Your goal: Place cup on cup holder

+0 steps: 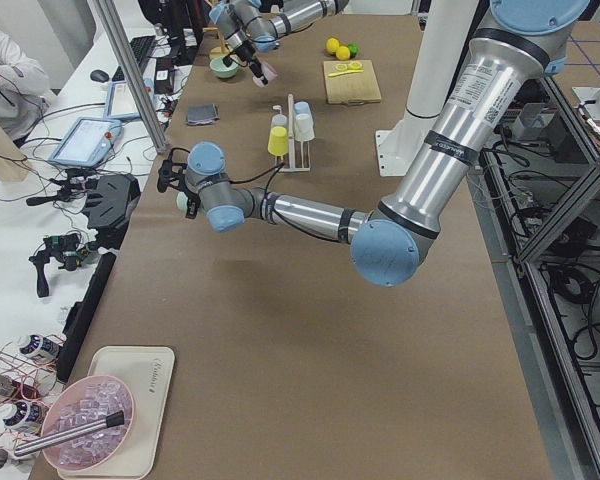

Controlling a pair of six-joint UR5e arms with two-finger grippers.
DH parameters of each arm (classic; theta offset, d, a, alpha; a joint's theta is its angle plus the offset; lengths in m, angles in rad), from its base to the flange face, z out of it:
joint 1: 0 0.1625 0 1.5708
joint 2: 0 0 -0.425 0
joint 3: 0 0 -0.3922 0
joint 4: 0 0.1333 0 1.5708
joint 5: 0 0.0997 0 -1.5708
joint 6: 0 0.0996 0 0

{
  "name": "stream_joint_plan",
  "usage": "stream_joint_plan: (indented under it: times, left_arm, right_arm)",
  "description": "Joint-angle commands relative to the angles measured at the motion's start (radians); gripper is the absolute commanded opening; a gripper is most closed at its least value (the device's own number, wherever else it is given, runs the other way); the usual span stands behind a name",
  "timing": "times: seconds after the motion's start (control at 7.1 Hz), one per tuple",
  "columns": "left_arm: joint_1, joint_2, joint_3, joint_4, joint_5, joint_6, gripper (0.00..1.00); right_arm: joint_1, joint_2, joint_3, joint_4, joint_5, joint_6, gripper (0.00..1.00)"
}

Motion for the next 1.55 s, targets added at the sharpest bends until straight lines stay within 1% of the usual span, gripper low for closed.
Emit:
stream_joint_plan:
  times: [0.0, 0.14, 0.28, 0.42, 0.56, 0.7, 0.85, 0.99, 1.13, 1.27, 1.41]
  left_arm:
    - [0.025, 0.003, -0.030, -0.208, 0.150, -0.166, 0.00]
    - [0.052, 0.005, -0.033, -0.309, 0.226, -0.239, 0.00]
    - [0.107, 0.020, -0.031, -0.415, 0.300, -0.291, 0.00]
    - [0.144, 0.022, -0.034, -0.499, 0.378, -0.298, 0.00]
    - [0.181, 0.011, -0.036, -0.534, 0.403, -0.295, 0.00]
    - [0.212, 0.002, -0.050, -0.539, 0.463, -0.289, 0.00]
    - [0.242, 0.002, -0.065, -0.539, 0.500, -0.284, 0.00]
    - [0.276, 0.005, -0.097, -0.540, 0.521, -0.248, 0.00]
    - [0.287, 0.011, -0.125, -0.551, 0.525, -0.238, 0.00]
    - [0.315, 0.011, -0.142, -0.554, 0.525, -0.150, 0.00]
    - [0.338, 0.014, -0.171, -0.555, 0.523, -0.108, 0.00]
  right_arm:
    - [-0.013, 0.021, 0.008, -0.038, -0.060, -0.002, 0.00]
    - [-0.017, 0.024, 0.007, -0.033, -0.061, -0.003, 0.00]
    - [-0.017, 0.024, 0.011, -0.028, -0.058, -0.005, 0.00]
    - [-0.014, 0.026, 0.026, -0.027, -0.060, -0.003, 0.00]
    - [0.001, 0.027, 0.048, -0.027, -0.060, 0.001, 0.00]
    - [0.012, 0.027, 0.065, 0.002, -0.066, 0.003, 0.00]
    - [0.021, 0.021, 0.065, 0.083, -0.105, 0.006, 0.00]
    - [0.038, 0.024, 0.068, 0.140, -0.135, 0.007, 0.00]
    - [0.057, 0.018, 0.071, 0.242, -0.167, 0.007, 0.00]
    - [0.059, 0.014, 0.070, 0.342, -0.202, 0.007, 0.00]
    - [0.076, 0.015, 0.071, 0.397, -0.225, 0.007, 0.00]
